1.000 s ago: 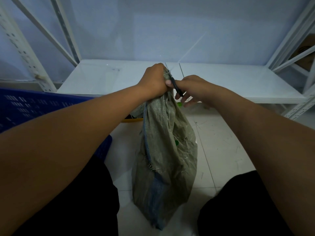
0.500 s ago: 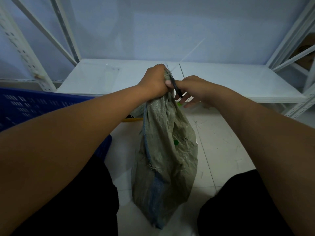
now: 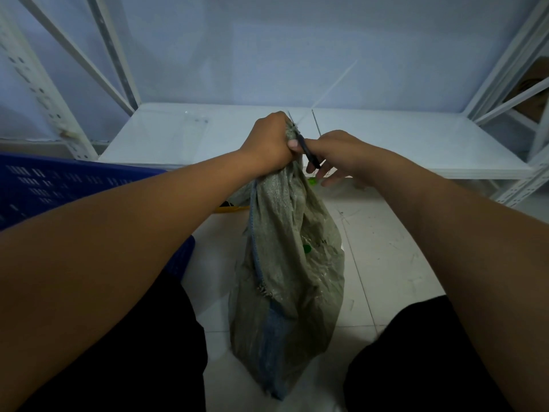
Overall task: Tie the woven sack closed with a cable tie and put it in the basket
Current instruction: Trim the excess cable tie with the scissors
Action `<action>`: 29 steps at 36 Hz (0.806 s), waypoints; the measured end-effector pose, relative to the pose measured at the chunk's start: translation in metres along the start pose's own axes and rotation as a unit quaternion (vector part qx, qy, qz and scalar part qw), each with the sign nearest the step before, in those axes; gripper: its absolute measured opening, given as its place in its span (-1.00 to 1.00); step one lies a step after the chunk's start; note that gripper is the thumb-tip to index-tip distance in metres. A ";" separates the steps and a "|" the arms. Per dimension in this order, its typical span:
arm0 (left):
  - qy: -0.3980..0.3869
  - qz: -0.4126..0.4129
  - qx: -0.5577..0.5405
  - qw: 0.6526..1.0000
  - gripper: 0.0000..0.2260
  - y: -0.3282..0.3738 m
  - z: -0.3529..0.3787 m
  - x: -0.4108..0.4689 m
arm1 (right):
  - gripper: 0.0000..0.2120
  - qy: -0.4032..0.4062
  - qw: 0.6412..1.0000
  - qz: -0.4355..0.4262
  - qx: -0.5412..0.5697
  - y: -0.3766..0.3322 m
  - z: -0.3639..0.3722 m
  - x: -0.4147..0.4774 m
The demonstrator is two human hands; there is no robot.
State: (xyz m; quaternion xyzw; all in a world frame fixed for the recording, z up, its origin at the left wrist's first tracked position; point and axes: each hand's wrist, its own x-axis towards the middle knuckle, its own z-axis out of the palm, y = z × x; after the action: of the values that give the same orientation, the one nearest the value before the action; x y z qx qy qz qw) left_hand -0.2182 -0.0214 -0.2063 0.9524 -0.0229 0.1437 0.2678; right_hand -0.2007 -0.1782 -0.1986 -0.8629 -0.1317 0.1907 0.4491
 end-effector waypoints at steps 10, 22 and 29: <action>0.012 -0.016 -0.026 0.999 -0.83 0.001 0.000 -0.001 | -0.53 0.026 0.999 -0.026 -0.009 0.002 0.001 0.004; 0.024 -0.053 -0.085 0.995 -0.82 -0.003 0.001 0.000 | -0.55 0.042 0.998 -0.047 -0.014 0.005 -0.001 0.007; 0.032 -0.066 -0.103 0.992 -0.75 -0.004 0.003 0.002 | -0.62 0.044 0.998 -0.046 -0.017 0.004 -0.001 0.007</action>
State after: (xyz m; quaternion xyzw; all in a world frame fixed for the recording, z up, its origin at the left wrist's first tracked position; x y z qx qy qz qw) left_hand -0.2151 -0.0194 -0.2108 0.9142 0.0342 0.1528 0.3738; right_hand -0.1939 -0.1787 -0.2027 -0.8709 -0.1544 0.1293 0.4482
